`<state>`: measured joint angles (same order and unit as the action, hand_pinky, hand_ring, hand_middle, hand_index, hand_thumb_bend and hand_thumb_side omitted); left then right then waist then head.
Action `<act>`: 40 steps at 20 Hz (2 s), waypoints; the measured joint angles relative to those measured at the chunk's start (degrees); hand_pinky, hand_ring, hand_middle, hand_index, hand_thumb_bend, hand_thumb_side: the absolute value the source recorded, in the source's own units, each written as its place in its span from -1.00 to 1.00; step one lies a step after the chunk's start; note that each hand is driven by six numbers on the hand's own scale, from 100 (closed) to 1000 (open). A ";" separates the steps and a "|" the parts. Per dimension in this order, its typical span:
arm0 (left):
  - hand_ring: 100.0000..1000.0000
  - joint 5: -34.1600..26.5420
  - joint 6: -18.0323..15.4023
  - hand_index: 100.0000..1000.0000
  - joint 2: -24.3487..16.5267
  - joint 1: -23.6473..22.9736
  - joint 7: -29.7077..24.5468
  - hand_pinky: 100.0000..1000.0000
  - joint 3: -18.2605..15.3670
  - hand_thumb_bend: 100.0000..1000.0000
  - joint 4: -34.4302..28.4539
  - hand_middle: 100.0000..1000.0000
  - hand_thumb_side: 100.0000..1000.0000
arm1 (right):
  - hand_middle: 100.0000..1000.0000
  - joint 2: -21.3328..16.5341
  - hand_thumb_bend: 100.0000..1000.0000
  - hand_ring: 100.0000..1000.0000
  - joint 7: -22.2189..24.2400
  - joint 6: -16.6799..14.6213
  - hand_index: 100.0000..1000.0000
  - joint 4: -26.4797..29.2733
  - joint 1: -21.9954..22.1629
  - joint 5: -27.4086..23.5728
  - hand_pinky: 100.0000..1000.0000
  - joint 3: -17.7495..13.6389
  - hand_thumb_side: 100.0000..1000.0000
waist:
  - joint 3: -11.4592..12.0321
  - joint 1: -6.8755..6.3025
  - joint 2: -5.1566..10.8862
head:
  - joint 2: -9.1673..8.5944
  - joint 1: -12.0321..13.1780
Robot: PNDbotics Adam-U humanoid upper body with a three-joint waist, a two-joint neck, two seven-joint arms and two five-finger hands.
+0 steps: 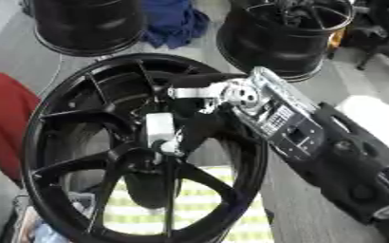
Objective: Pull the pin out of the wheel hub.
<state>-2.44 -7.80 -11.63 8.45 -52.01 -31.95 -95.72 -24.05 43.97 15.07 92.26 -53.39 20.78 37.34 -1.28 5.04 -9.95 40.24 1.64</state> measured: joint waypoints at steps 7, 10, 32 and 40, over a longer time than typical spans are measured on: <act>0.40 0.00 0.08 0.60 0.01 0.00 0.02 0.38 0.00 -1.00 0.00 0.27 0.78 | -0.08 0.27 -1.00 0.34 -1.33 -1.11 0.12 -0.27 0.01 2.76 0.51 0.05 -0.65 | 0.05 0.00 0.00 | 0.00 0.00; 0.40 0.00 0.12 0.60 0.02 0.00 0.04 0.38 0.00 -1.00 0.00 0.27 0.78 | -0.15 0.27 -1.00 0.29 -3.27 -1.65 0.03 -0.22 0.00 4.60 0.48 -0.34 -0.65 | 0.06 0.00 0.00 | 0.00 0.00; 0.40 -0.10 0.90 0.60 0.04 -0.44 0.02 0.38 -2.57 -1.00 -0.22 0.26 0.78 | -0.14 -15.26 -1.00 0.26 -15.06 8.28 0.04 15.86 6.91 2.82 0.35 -19.95 -0.64 | -5.12 -1.31 -0.37 | 0.20 3.93; 0.40 -0.13 0.53 0.60 0.05 -0.15 0.05 0.38 -5.02 -1.00 -0.20 0.27 0.79 | 0.74 -7.12 -0.49 0.72 -21.67 14.91 0.84 6.42 17.61 9.28 0.55 -30.85 -0.06 | -7.99 -2.31 -2.15 | -1.79 6.32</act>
<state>-2.57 -7.26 -11.58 8.30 -51.96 -36.97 -95.92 -31.17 22.30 29.98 98.68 -35.78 30.06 6.50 -9.27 2.73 -12.10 38.44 7.96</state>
